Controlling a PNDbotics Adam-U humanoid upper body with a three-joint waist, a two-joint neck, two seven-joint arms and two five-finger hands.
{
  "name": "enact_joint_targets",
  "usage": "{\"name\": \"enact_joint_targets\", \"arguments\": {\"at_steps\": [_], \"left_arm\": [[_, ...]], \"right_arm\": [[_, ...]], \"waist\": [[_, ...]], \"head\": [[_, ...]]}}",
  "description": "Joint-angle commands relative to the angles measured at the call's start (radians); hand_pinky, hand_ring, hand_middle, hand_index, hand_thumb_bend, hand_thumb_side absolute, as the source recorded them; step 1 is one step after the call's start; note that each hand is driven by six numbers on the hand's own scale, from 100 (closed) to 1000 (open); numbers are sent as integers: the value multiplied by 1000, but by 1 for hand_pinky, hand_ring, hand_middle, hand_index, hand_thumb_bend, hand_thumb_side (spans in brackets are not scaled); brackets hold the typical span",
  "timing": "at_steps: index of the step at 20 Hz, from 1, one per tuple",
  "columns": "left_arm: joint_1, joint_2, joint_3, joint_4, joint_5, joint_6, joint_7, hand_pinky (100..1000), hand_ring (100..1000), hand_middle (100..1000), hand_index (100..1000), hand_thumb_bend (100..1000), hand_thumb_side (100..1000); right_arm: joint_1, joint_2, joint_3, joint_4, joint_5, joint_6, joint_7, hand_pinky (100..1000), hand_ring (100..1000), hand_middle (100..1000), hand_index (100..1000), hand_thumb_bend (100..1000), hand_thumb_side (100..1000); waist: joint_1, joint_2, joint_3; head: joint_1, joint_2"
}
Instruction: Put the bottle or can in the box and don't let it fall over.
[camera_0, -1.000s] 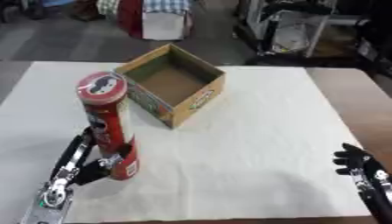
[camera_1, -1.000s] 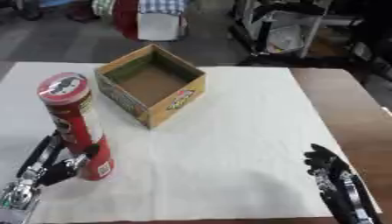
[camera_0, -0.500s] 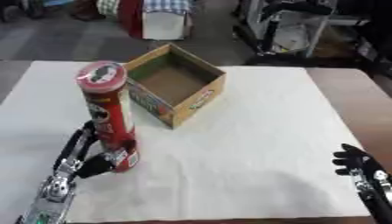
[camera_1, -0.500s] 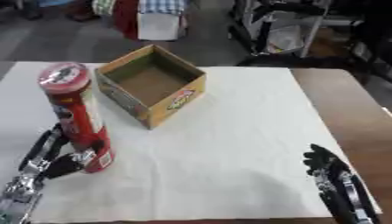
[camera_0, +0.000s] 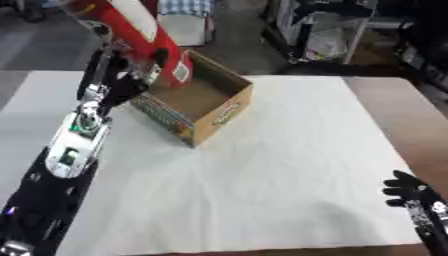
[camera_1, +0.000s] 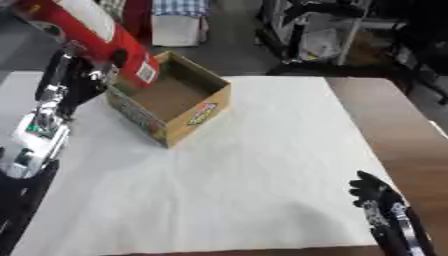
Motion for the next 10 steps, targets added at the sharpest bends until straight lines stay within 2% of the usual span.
{"name": "enact_joint_targets", "arguments": {"at_steps": [1,7,8,9,10], "left_arm": [[-81,22,-28,139,-10,-6,65,617,865,773,456,100,510],[-187,32,-49,446,-162,-31,148,615,866,791,524,100,580],[-196,34,-50,477,-200,-34,159,624,870,802,579,100,606],[-202,37,-52,503,-239,-38,166,646,882,824,711,100,679],[-206,42,-60,522,-283,-46,160,664,890,838,824,218,736]], "right_arm": [[-10,-9,15,-9,-10,-5,16,678,741,722,881,100,932],[-19,-1,37,-9,-23,-11,39,677,741,721,881,100,936],[-20,-1,39,-8,-25,-11,42,677,742,722,881,100,937],[-21,-1,41,-8,-25,-11,44,677,742,722,881,100,937],[-22,0,42,-7,-26,-12,46,677,742,722,881,100,936]], "waist": [[-1,-4,-13],[-9,3,-59],[-8,4,-62],[-8,4,-65],[-7,4,-67]], "head": [[16,-18],[41,-20],[43,-20],[44,-21],[45,-21]]}}
